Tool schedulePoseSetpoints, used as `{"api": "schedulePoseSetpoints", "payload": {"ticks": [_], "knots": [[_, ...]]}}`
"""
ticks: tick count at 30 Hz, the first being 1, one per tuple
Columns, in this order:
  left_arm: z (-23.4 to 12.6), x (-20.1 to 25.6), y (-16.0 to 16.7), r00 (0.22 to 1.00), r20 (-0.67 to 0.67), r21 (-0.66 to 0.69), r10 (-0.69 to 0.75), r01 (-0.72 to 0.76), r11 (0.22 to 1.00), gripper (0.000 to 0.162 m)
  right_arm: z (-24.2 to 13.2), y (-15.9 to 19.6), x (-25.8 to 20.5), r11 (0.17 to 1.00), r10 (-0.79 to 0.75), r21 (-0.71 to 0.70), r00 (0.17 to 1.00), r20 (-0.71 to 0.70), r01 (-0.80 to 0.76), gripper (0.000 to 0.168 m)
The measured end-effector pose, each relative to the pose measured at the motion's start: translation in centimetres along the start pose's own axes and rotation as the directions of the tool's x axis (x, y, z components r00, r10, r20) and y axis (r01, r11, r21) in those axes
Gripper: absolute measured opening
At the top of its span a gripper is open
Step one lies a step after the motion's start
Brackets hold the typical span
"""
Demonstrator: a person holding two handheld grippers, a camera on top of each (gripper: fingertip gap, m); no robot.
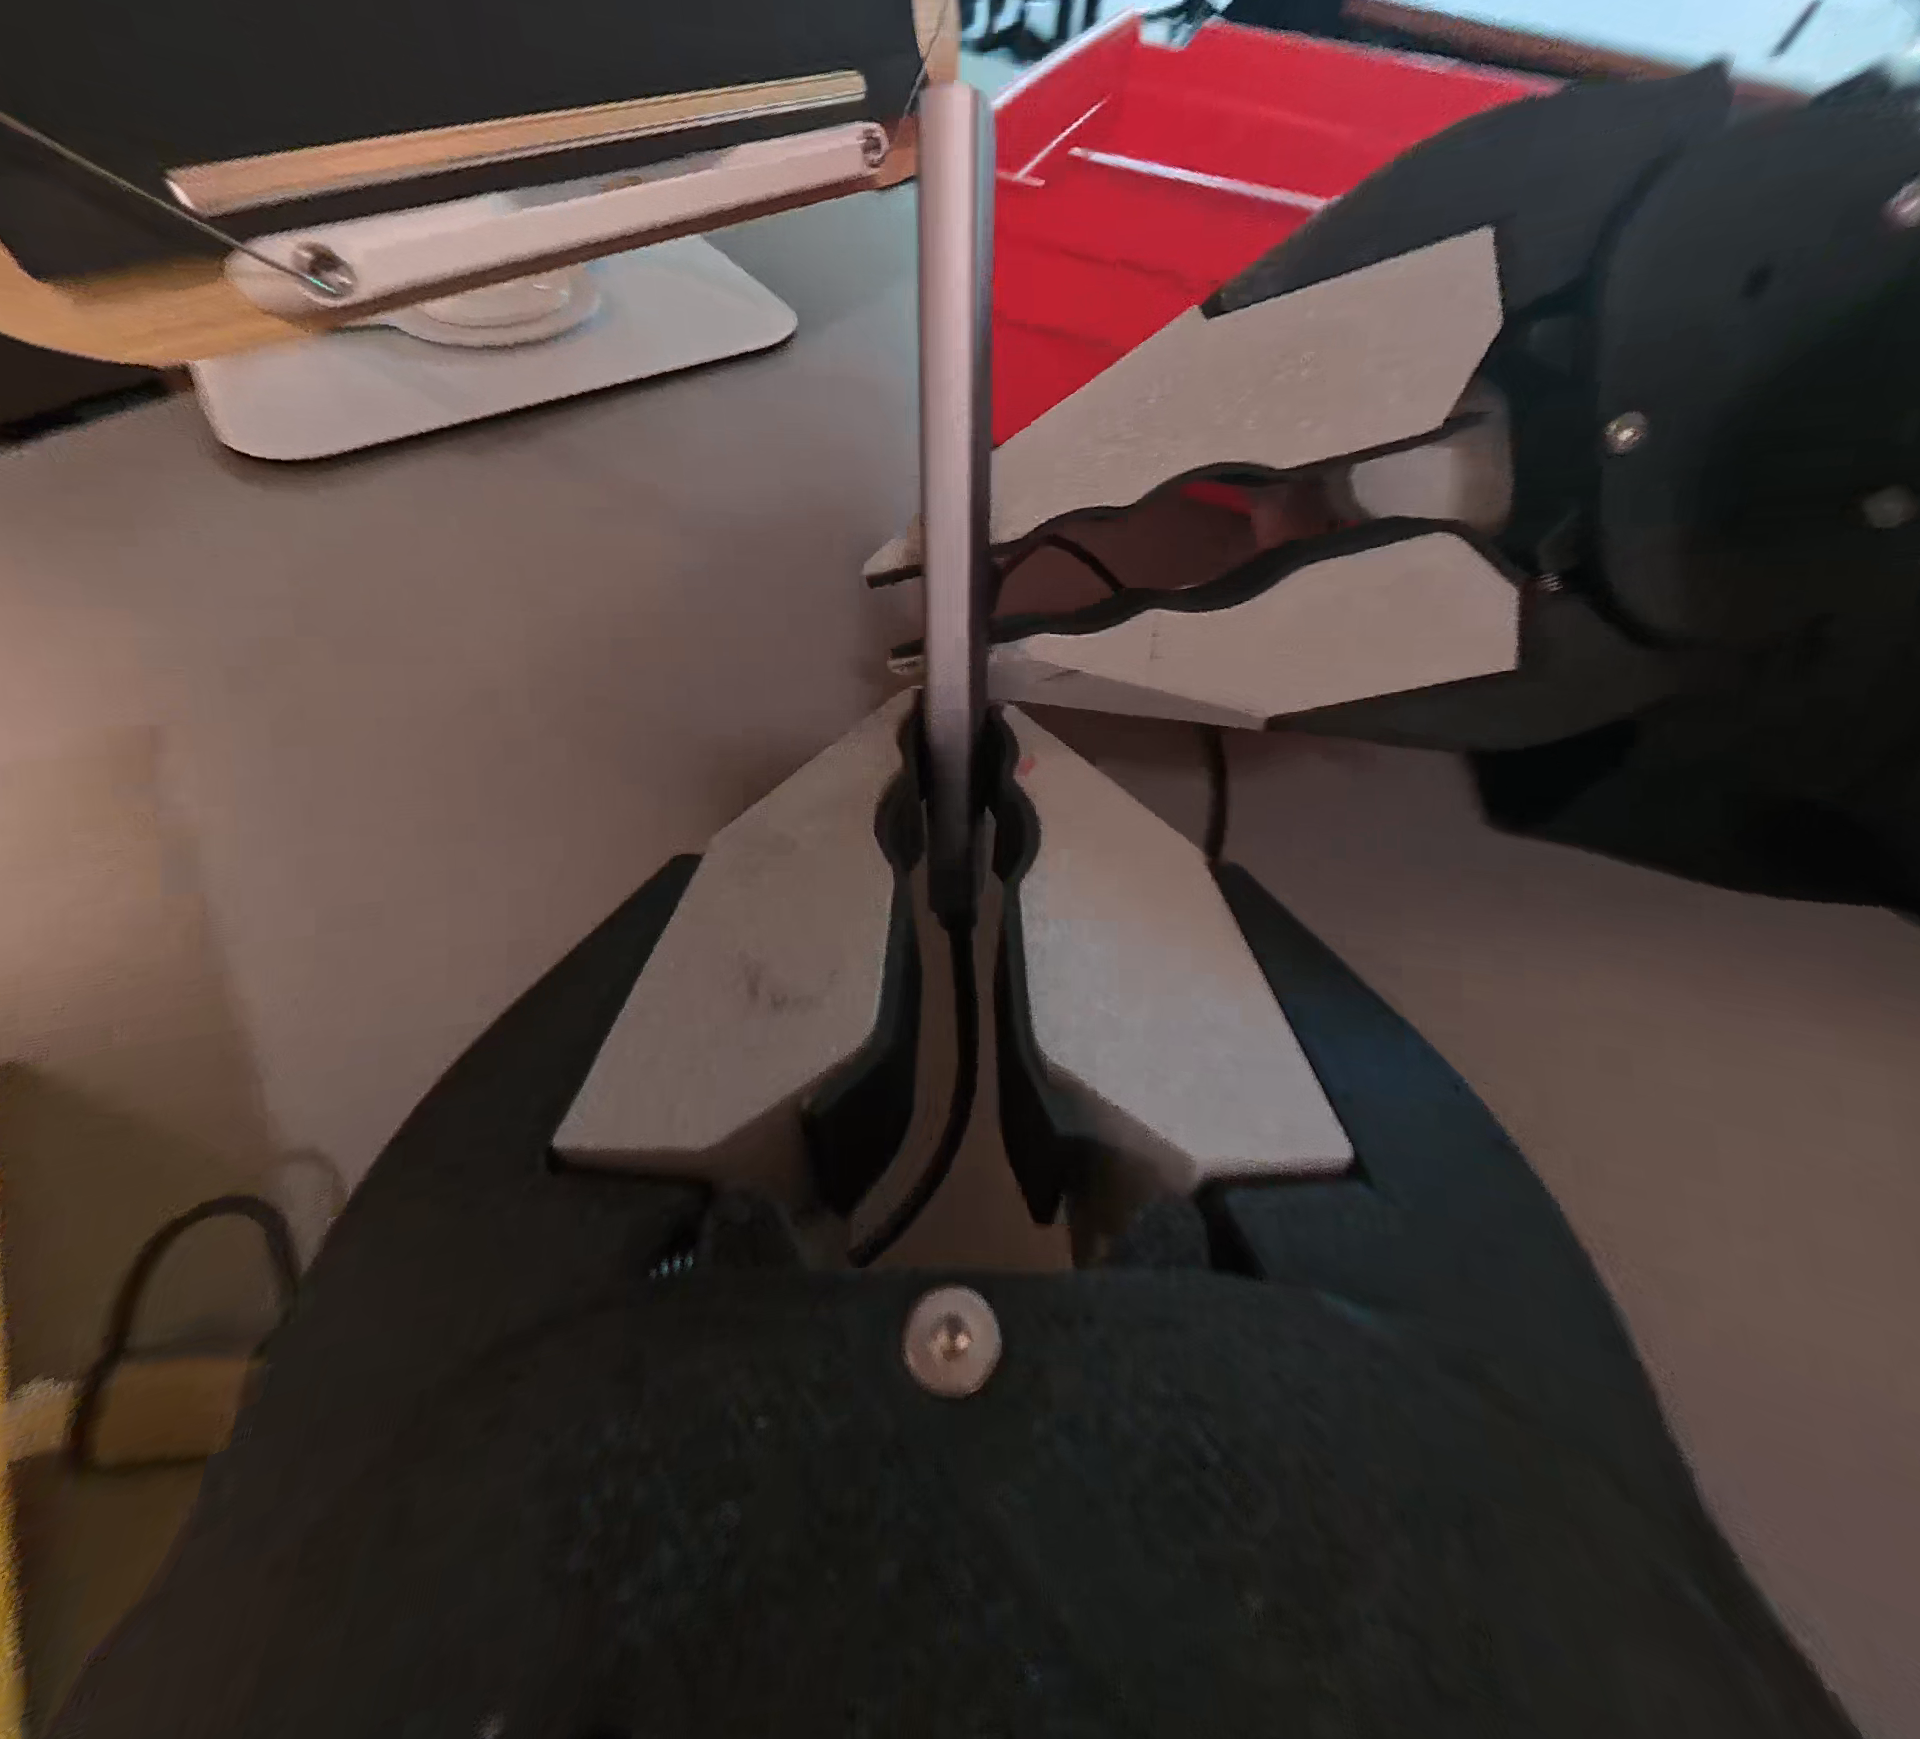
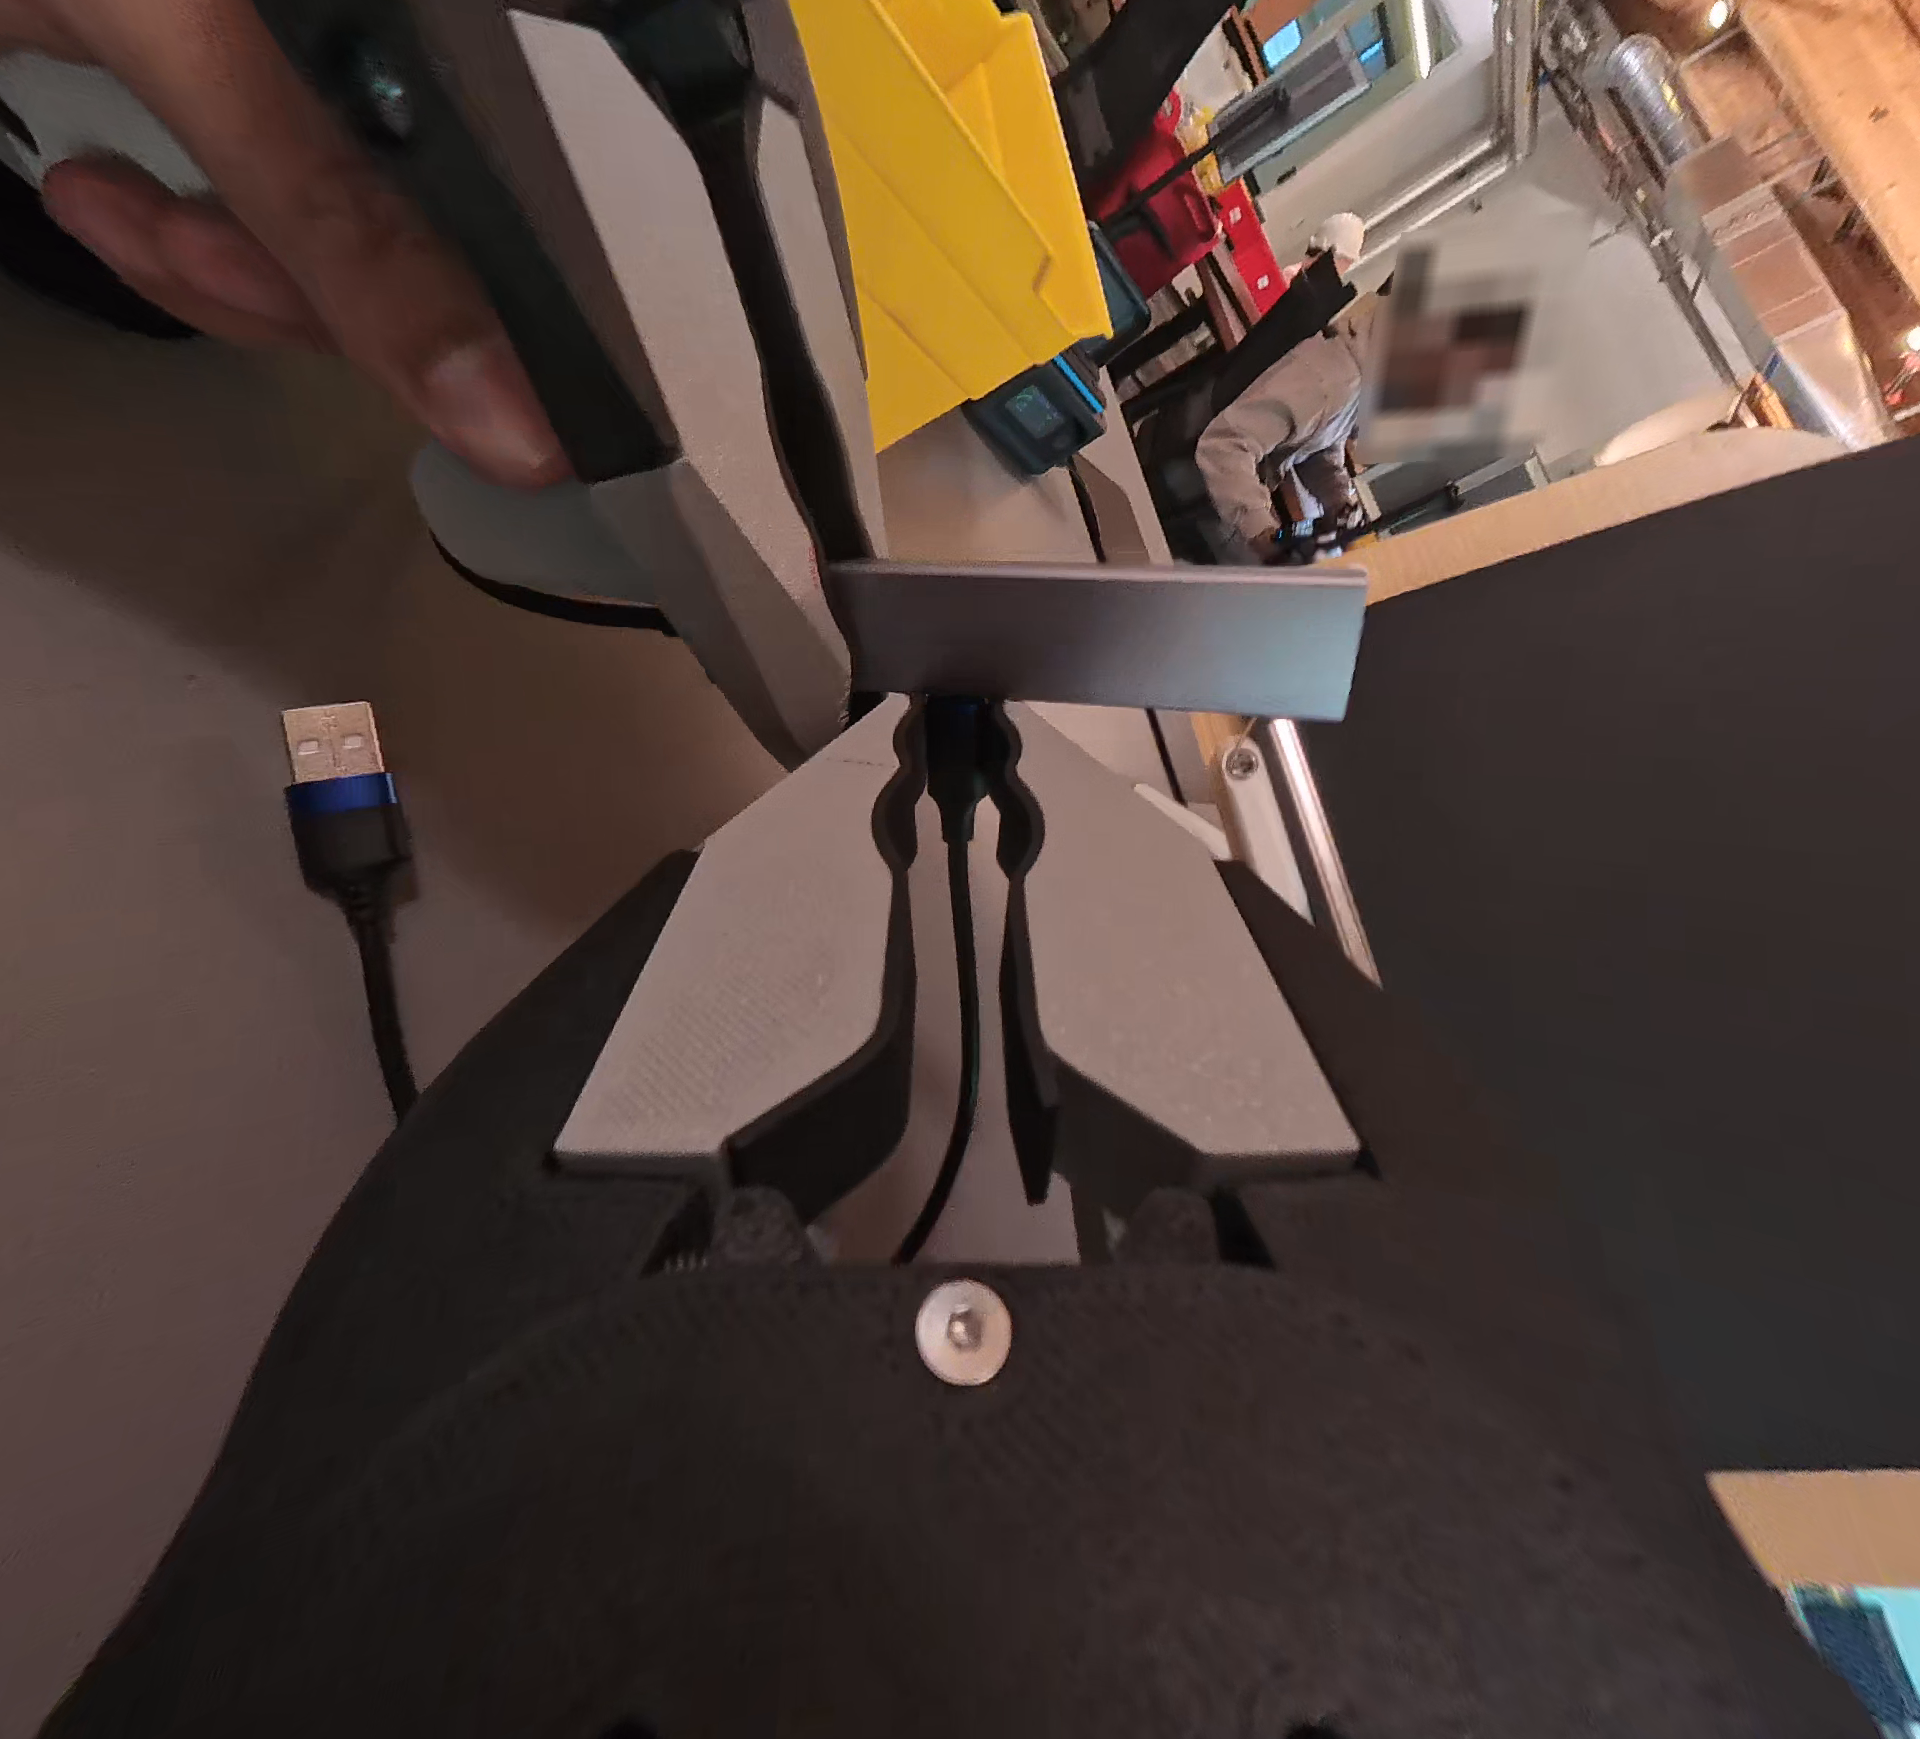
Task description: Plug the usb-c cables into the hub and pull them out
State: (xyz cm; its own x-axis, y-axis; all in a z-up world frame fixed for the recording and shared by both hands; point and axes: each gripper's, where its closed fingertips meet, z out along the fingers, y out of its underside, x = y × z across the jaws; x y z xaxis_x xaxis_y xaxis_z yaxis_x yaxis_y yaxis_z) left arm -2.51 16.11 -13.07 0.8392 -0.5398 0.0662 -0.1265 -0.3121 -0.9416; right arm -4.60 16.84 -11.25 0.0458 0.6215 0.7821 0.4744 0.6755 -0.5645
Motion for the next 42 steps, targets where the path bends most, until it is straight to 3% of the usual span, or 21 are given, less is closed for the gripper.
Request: {"api": "schedulePoseSetpoints", "payload": {"ticks": [8, 17, 23, 28, 33, 38, 42], "knots": [[0.2, -2.2, 0.8, 0.944, 0.254, -0.135, 0.211, -0.182, 0.974, 0.008, 1.4, 1.3, -0.3, 0.984, 0.059, -0.165, 0.998, -0.012, -0.06, 0.008], [0.8, -3.4, 2.0, 0.92, 0.309, -0.223, 0.242, -0.178, 0.959, 0.006, 2.4, 2.9, -1.4, 0.93, 0.206, -0.319, 0.978, 0.031, -0.186, 0.008], [0.9, -3.4, 1.8, 0.921, 0.317, -0.207, 0.228, -0.167, 0.964, 0.007, 2.4, 3.1, -1.4, 0.91, 0.283, -0.326, 0.958, 0.04, -0.256, 0.008], [1.0, -2.3, 0.8, 0.988, 0.152, -0.071, -0.027, 0.038, 0.997, 0.007, 1.9, 2.1, -0.3, 0.952, 0.283, -0.128, 0.959, 0.012, -0.279, 0.009], [0.8, -1.5, 0.2, 0.995, 0.078, -0.024, -0.065, 0.067, 0.997, 0.007, 1.2, 1.4, 0.2, 0.972, 0.227, -0.061, 0.974, 0.012, -0.226, 0.01], [-0.1, -0.1, -0.2, 0.952, -0.15, 0.008, -0.267, 0.272, 0.962, 0.007, 0.7, 0.0, 0.3, 0.981, 0.191, 0.04, 0.981, 0.031, -0.192, 0.011], [-0.9, -0.5, -1.0, 0.937, -0.181, 0.067, -0.299, 0.315, 0.947, 0.011, 0.6, 0.8, 0.3, 0.974, 0.226, 0.013, 0.973, 0.054, -0.227, 0.008]]}}
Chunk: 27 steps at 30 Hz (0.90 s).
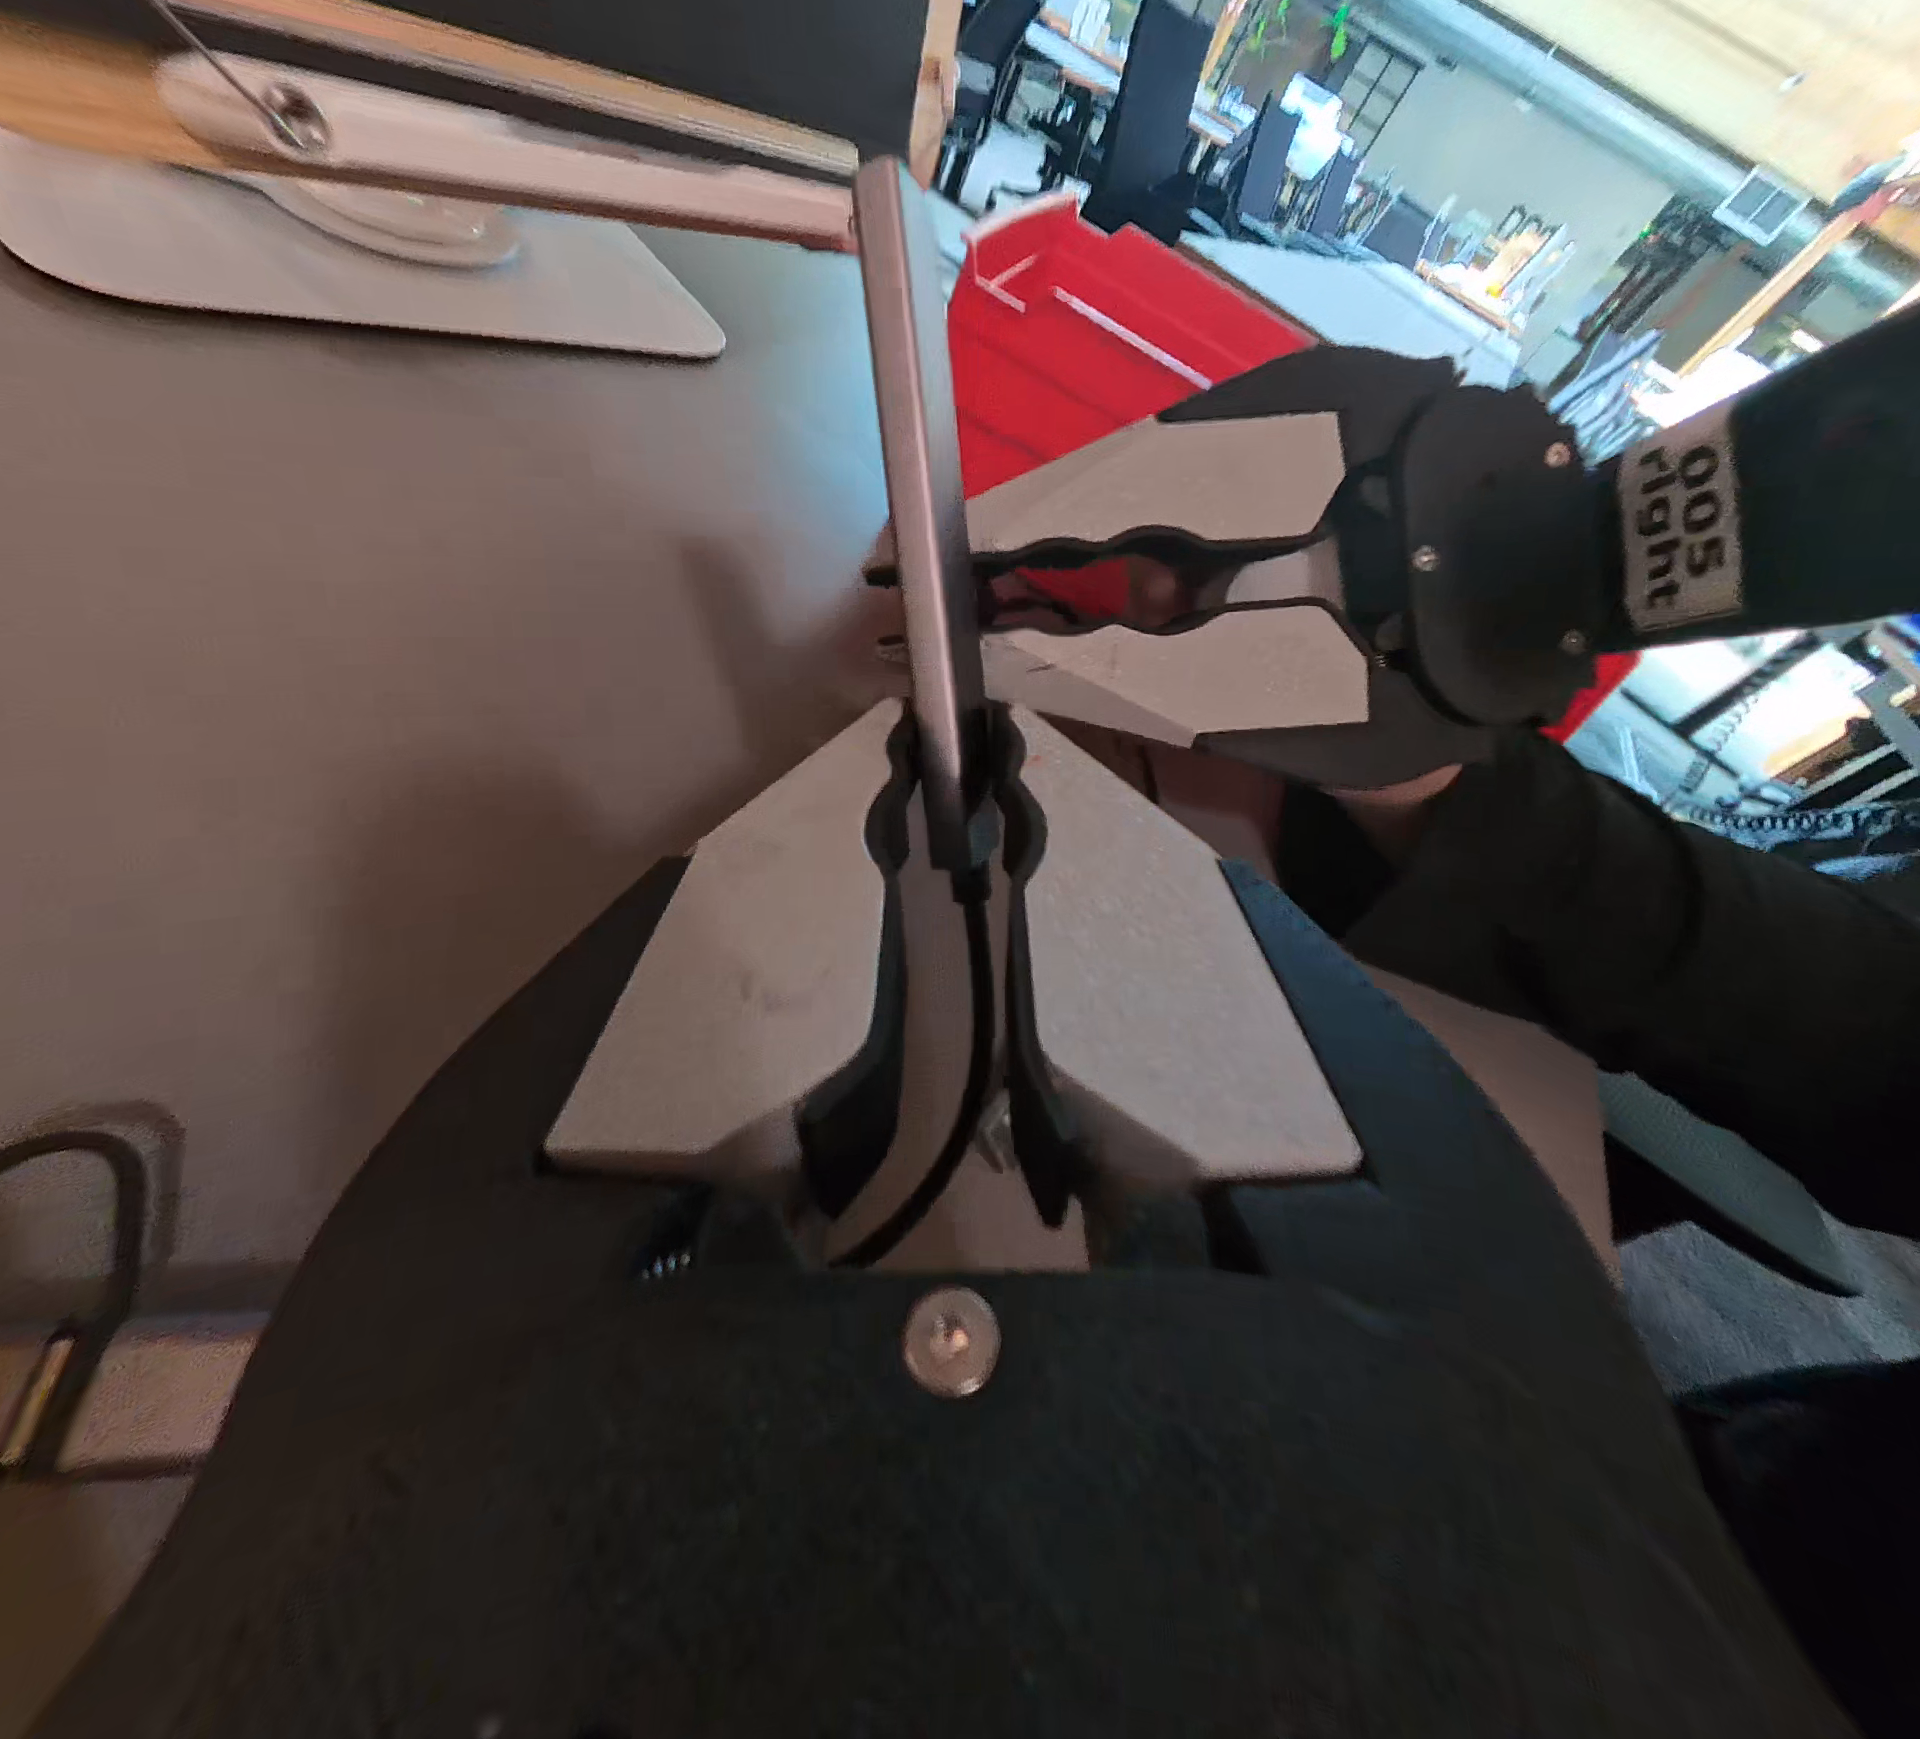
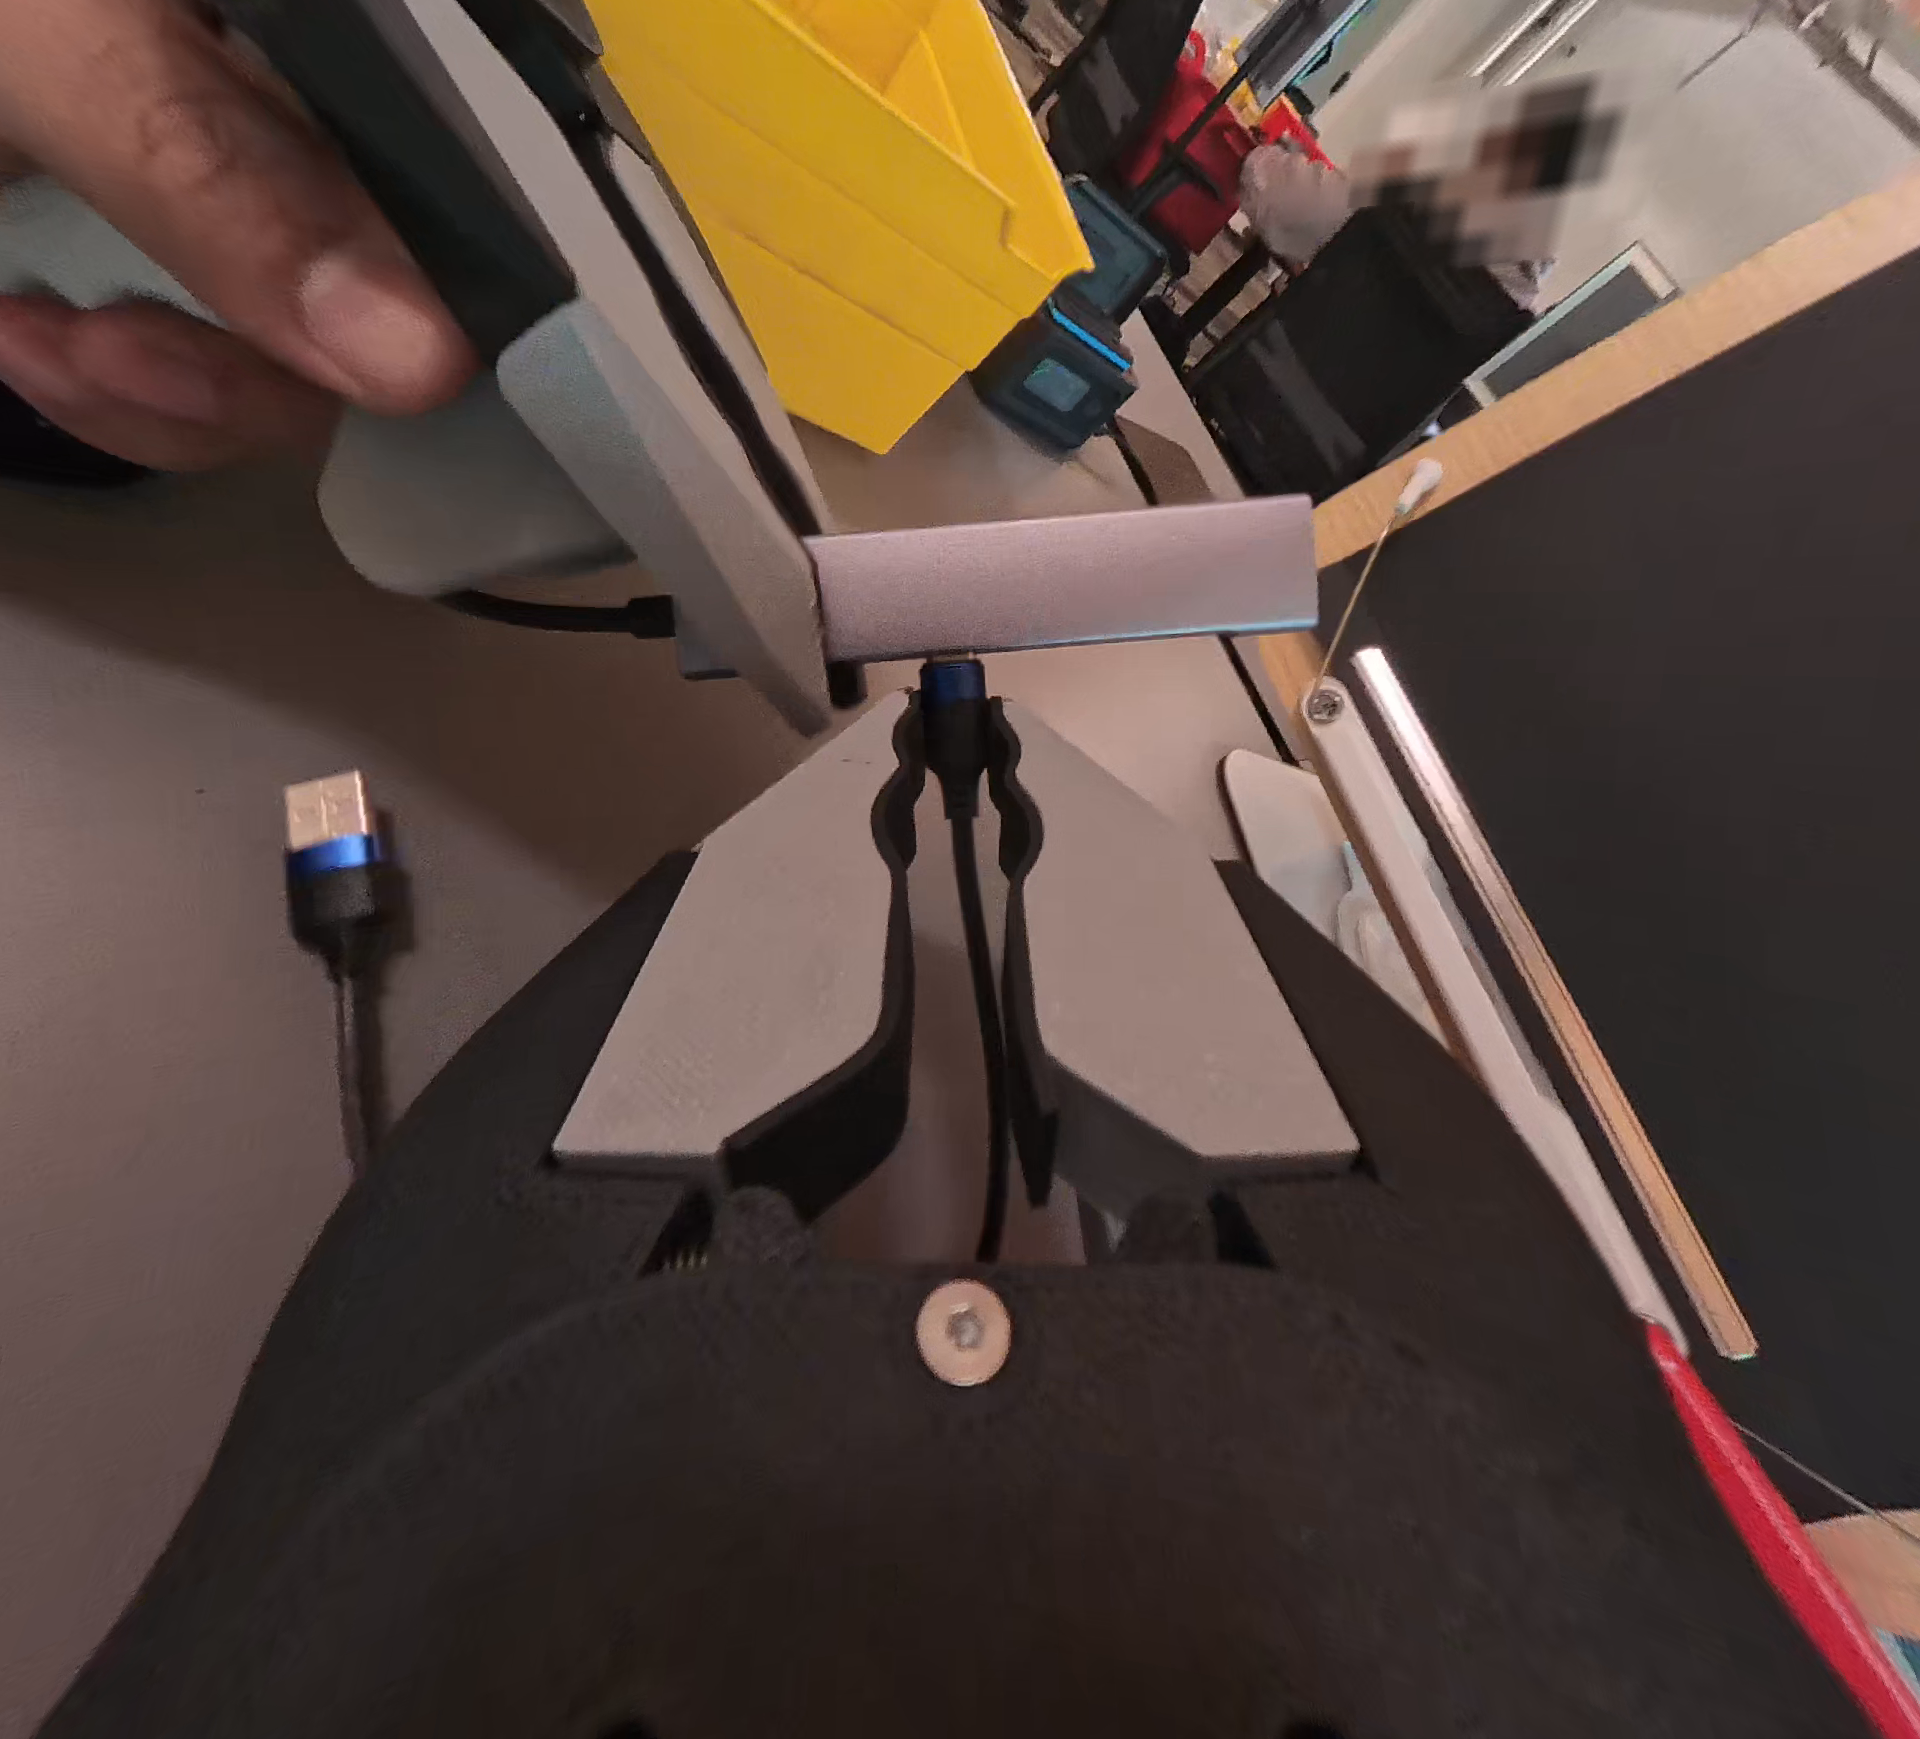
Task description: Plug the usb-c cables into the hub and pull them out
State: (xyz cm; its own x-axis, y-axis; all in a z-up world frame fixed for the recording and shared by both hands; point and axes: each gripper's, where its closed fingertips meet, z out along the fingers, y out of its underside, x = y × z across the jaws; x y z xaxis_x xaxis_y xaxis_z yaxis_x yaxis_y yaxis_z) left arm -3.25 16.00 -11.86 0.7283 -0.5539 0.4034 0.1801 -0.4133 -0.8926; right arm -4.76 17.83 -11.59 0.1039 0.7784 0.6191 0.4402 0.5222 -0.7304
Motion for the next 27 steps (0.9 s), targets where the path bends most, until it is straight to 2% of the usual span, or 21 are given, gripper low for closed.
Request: {"api": "schedulePoseSetpoints", "payload": {"ticks": [4, 8, 11, 15, 18, 21, 23, 27], "knots": [[-0.8, 0.5, -1.4, 0.999, -0.051, 0.077, -0.015, 0.019, 0.997, 0.012, -0.7, -0.6, -0.4, 0.996, -0.078, 0.036, 0.997, 0.011, 0.077, 0.008], [-0.6, 1.2, -1.0, 0.997, -0.069, 0.051, 0.025, -0.021, 0.998, 0.007, -0.7, -0.7, -1.7, 0.992, -0.124, 0.036, 0.99, 0.066, 0.122, 0.008], [-0.7, 0.6, -1.2, 0.998, -0.013, 0.059, 0.069, -0.068, 0.996, 0.007, -0.7, -0.6, -1.3, 0.999, -0.035, 0.014, 0.997, 0.069, 0.034, 0.009], [-1.7, -1.4, -2.3, 0.999, 0.028, 0.133, -0.028, 0.024, 0.991, 0.007, -2.0, -1.1, 1.1, 0.982, 0.18, 0.052, 0.983, 0.032, -0.182, 0.009], [-1.8, 0.0, -3.4, 0.989, -0.11, 0.212, -0.103, 0.125, 0.969, 0.007, -3.2, -3.2, 0.5, 0.899, 0.377, 0.16, 0.906, 0.191, -0.408, 0.0], [-2.2, 0.9, -4.4, 0.983, -0.162, 0.267, -0.084, 0.126, 0.955, 0.007, -3.0, -3.5, -1.4, 0.788, 0.549, 0.057, 0.742, 0.385, -0.613, 0.0], [-2.2, 0.8, -4.5, 0.982, -0.166, 0.281, -0.091, 0.136, 0.95, 0.007, -3.0, -3.7, -1.4, 0.72, 0.612, 0.037, 0.659, 0.436, -0.693, 0.005], [-2.1, 1.6, -4.9, 0.956, -0.259, 0.299, -0.135, 0.213, 0.93, 0.007, -3.0, -4.1, 0.2, 0.608, 0.684, 0.116, 0.592, 0.426, -0.785, 0.012]]}}
